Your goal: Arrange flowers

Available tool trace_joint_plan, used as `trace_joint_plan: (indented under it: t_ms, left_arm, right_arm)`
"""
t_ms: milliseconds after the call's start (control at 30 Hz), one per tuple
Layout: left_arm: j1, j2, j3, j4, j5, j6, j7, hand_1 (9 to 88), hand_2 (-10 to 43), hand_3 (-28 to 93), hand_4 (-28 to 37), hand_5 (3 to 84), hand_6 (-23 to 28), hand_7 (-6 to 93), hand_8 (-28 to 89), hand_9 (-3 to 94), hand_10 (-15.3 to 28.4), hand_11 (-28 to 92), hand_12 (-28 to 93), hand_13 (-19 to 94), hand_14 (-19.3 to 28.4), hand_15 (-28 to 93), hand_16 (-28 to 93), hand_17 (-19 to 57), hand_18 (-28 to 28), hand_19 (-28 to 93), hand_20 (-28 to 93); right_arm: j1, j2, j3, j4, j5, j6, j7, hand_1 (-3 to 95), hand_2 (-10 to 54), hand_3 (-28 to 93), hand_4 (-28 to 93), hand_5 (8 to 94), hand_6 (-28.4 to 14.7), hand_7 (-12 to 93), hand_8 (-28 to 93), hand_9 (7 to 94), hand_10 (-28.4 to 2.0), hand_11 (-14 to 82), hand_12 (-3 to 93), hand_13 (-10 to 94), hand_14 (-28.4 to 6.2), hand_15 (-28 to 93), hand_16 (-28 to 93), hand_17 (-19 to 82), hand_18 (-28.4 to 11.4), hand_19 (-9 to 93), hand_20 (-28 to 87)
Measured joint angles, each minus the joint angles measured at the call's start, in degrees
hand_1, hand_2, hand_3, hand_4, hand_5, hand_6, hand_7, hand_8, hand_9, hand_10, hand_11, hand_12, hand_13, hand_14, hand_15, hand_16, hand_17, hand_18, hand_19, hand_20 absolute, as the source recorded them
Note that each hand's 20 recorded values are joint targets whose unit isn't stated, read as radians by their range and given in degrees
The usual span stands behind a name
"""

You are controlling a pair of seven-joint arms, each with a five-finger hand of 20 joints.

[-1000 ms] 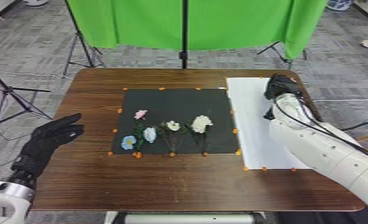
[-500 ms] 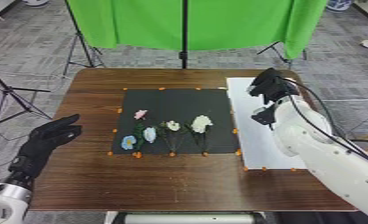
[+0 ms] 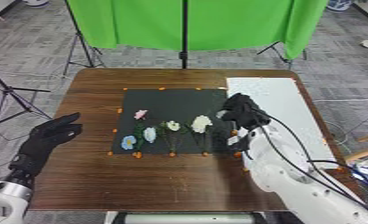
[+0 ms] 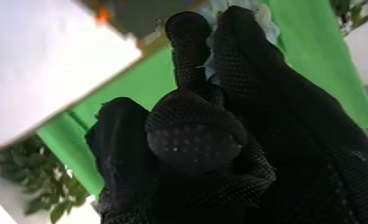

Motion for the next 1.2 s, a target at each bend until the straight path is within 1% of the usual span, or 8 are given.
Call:
trace_joint_plan:
  t_ms: [167,333,367,567,633,667,800,1200]
  left_arm:
    - [0.01,0.04,0.02,0.00,-0.03,0.04,0.09,34.4,-7.2,66,-9.0,42.6,4.6,8.1,-6,44.9,13.9,14,10,37,18.1,13,-1,5.0,14.6,12,15]
    - [0.03,0.04,0.02,0.00,-0.05,0.03,0.07,34.1,-7.4,66,-9.1,42.6,4.5,8.2,-6,44.8,13.8,14,11,36,18.1,13,-1,4.4,15.0,12,16]
    - [0.02,0.04,0.02,0.00,-0.05,0.02,0.05,34.0,-7.5,66,-9.1,42.5,4.4,8.3,-6,44.8,13.8,14,10,36,18.2,13,0,4.3,15.0,12,16]
    - [-0.04,0.15,0.02,0.04,-0.05,-0.05,-0.03,34.1,-7.4,66,-9.4,42.5,4.5,8.4,-6,44.8,13.8,15,10,36,18.3,13,0,4.2,15.2,12,16]
    - [-0.05,0.22,0.02,0.04,-0.05,-0.11,-0.05,34.1,-7.4,66,-9.4,42.5,4.5,8.3,-6,44.8,13.8,15,10,36,18.3,13,0,4.1,15.2,12,16]
    - [-0.05,0.24,0.01,0.04,-0.05,-0.14,-0.06,34.1,-7.4,66,-9.4,42.5,4.5,8.3,-6,44.8,13.8,15,10,36,18.3,13,0,4.1,15.2,12,16]
    - [-0.08,0.29,-0.01,0.04,-0.05,-0.30,-0.09,34.2,-7.4,66,-9.3,42.5,4.5,8.4,-6,44.7,13.8,14,10,36,18.4,13,0,4.0,15.3,12,16]
    - [-0.17,0.47,-0.04,0.08,-0.05,-0.79,-0.17,34.4,-7.6,66,-9.1,42.4,4.4,8.5,-6,44.4,13.6,14,11,35,18.7,13,0,3.5,15.5,12,15]
  right_arm:
    - [-1.49,-0.60,-0.13,-0.02,0.00,-1.28,0.07,60.7,-9.5,58,-17,75.1,-0.9,22,8,83.6,-9.9,7.3,39.5,89,-1.6,63,34,61,-14.8,93,56]
    - [-2.21,-0.84,0.07,-0.03,0.35,-2.76,0.08,58.8,-9.5,57,-16,70.7,-1.9,20,8,79.8,-10.8,7.2,38.6,88,-1.9,63,34,60,-14.9,93,55]
    - [-2.34,-0.90,0.24,-0.03,0.55,-3.16,0.08,57.7,-9.5,57,-15,69.7,-2.0,20,7,77.6,-11.5,10.1,36.0,88,-2.0,63,34,59,-15.0,93,55]
    - [-3.78,-0.96,1.92,-1.06,1.77,-6.39,0.05,51.6,-9.5,65,-18,65.9,-2.0,19,2,72.1,-13.7,17.4,27.8,86,-2.4,63,33,58,-15.2,93,55]
    - [-3.99,-0.96,2.12,-1.14,2.05,-7.33,-0.01,50.3,-9.5,66,-18,64.9,-1.8,19,-1,70.4,-14.3,19.5,24.0,86,-2.5,63,33,58,-15.4,93,55]
    - [-4.09,-0.96,2.23,-1.18,2.12,-7.81,-0.02,49.3,-9.5,67,-18,64.3,-1.7,18,-6,69.5,-14.7,19.9,22.6,86,-2.6,63,33,58,-15.4,93,55]
    - [-4.93,-0.72,3.03,-1.88,2.46,-9.46,-0.04,47.9,-9.5,67,-18,61.6,-2.2,18,-9,66.7,-15.4,18.9,22.0,85,-2.8,63,33,58,-15.4,93,54]
    - [-7.50,0.97,6.65,-4.78,3.88,-13.52,-0.37,45.1,-9.5,67,-18,54.5,-3.3,14,-8,61.9,-16.3,17.0,21.9,84,-2.8,63,32,57,-15.4,93,54]
